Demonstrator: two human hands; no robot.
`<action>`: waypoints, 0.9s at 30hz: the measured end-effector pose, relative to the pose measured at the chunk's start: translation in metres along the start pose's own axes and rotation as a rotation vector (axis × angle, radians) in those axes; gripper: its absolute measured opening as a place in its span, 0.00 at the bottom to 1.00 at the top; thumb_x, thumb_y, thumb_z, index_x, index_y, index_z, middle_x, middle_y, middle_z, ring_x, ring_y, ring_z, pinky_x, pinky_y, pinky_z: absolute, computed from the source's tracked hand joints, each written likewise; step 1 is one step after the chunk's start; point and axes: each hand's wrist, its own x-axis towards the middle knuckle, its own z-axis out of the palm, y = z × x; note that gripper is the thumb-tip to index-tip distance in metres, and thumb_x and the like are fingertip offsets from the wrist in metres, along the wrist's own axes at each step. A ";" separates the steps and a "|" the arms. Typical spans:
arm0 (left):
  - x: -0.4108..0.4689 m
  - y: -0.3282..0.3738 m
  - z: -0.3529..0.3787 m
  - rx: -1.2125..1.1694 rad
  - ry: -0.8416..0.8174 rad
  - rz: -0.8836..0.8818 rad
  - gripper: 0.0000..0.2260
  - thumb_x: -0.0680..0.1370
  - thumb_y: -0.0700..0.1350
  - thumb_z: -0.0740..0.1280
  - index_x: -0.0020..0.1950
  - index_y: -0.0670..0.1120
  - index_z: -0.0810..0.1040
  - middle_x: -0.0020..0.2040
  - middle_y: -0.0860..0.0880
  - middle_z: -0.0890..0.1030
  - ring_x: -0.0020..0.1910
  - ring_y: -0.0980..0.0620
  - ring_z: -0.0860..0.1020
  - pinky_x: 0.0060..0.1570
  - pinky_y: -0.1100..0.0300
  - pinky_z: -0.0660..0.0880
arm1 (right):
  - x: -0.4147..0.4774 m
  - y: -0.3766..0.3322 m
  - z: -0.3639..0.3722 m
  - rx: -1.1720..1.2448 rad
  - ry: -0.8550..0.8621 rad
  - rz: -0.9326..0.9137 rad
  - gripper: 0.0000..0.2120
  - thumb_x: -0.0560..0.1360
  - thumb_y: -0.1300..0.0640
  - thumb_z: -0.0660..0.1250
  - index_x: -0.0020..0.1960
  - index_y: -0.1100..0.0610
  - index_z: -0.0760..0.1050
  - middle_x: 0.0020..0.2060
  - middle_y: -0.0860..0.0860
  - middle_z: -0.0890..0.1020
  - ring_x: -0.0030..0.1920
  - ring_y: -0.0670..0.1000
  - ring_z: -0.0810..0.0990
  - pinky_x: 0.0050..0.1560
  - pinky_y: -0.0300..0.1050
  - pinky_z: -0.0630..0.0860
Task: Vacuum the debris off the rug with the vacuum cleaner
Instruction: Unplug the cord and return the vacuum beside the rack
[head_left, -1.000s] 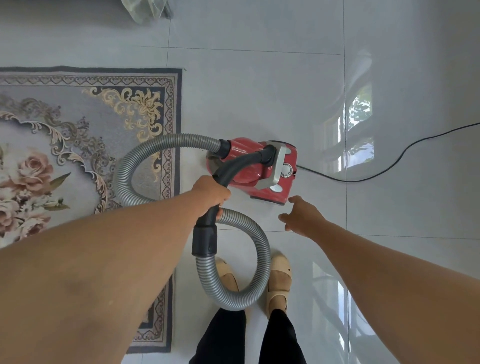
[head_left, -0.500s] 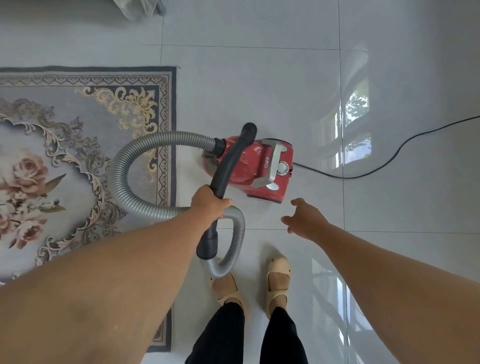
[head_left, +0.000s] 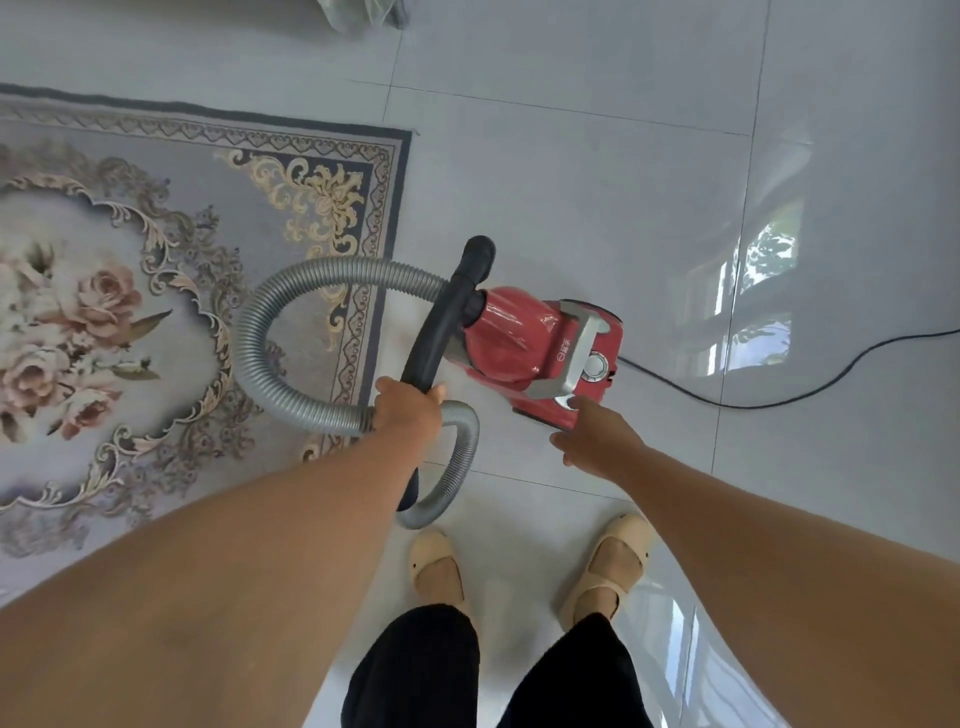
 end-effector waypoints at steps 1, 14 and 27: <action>0.002 0.000 0.002 0.018 0.002 0.004 0.26 0.77 0.51 0.68 0.67 0.38 0.63 0.60 0.38 0.75 0.57 0.40 0.77 0.59 0.49 0.74 | 0.003 -0.003 -0.001 -0.008 -0.002 -0.013 0.26 0.76 0.57 0.63 0.72 0.55 0.62 0.52 0.55 0.82 0.52 0.55 0.81 0.49 0.47 0.78; 0.037 -0.006 0.013 0.266 0.185 -0.016 0.25 0.79 0.50 0.64 0.72 0.43 0.58 0.72 0.42 0.63 0.69 0.39 0.61 0.68 0.43 0.60 | 0.036 -0.008 -0.002 -0.044 -0.017 -0.105 0.27 0.76 0.57 0.62 0.74 0.54 0.60 0.55 0.54 0.80 0.53 0.56 0.81 0.50 0.48 0.79; -0.005 0.048 -0.004 0.138 0.204 -0.074 0.41 0.78 0.35 0.64 0.77 0.39 0.34 0.79 0.42 0.38 0.77 0.44 0.39 0.75 0.49 0.44 | 0.004 0.028 -0.057 0.004 -0.040 -0.121 0.23 0.76 0.59 0.60 0.71 0.55 0.64 0.53 0.54 0.81 0.52 0.56 0.81 0.49 0.45 0.74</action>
